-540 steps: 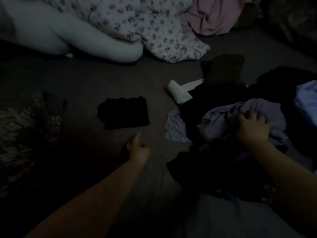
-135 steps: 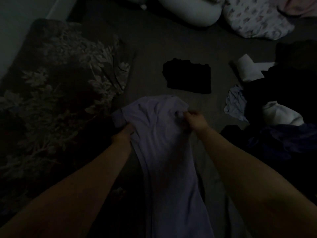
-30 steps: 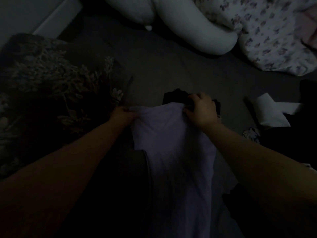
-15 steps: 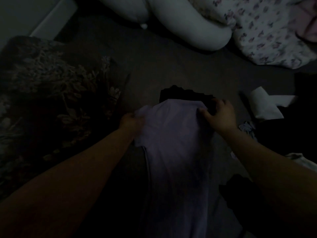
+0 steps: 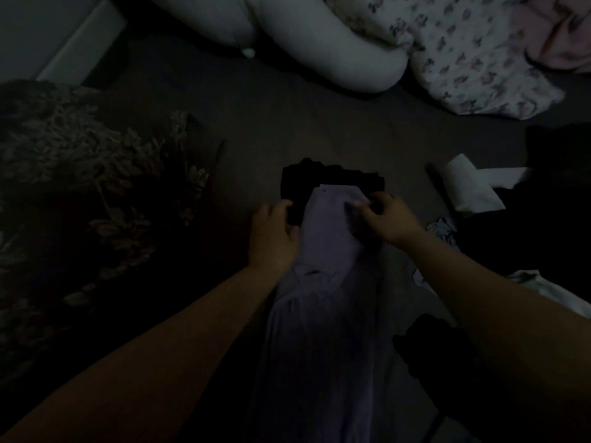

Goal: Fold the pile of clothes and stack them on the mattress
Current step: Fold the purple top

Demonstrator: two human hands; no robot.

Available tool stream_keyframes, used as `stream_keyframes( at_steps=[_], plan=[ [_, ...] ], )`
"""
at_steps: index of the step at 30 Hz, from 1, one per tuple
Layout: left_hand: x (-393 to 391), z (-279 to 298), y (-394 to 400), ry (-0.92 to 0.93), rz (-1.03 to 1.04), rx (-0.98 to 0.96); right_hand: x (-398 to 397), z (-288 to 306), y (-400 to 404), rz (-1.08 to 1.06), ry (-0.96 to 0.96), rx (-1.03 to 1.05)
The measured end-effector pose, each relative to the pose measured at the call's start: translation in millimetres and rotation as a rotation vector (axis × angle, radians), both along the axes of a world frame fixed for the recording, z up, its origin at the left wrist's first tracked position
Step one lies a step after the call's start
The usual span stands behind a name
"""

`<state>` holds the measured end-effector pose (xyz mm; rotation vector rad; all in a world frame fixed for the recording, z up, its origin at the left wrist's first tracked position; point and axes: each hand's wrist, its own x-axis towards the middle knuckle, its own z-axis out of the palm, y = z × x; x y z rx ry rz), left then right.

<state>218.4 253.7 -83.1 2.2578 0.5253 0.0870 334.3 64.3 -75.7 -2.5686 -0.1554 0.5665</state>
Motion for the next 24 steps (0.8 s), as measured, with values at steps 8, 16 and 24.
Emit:
stream_keyframes(
  at_steps=[8,16,24],
  plan=[
    [55,-8,8,0.331,-0.216,-0.094,1,10,4,-0.158,0.058,0.305],
    [36,-4,8,0.052,-0.201,-0.230,-15,50,-11,-0.135,0.372,0.659],
    [-51,42,-3,-0.075,-0.352,-0.263,-98,76,-30,-0.061,0.428,0.746]
  ],
)
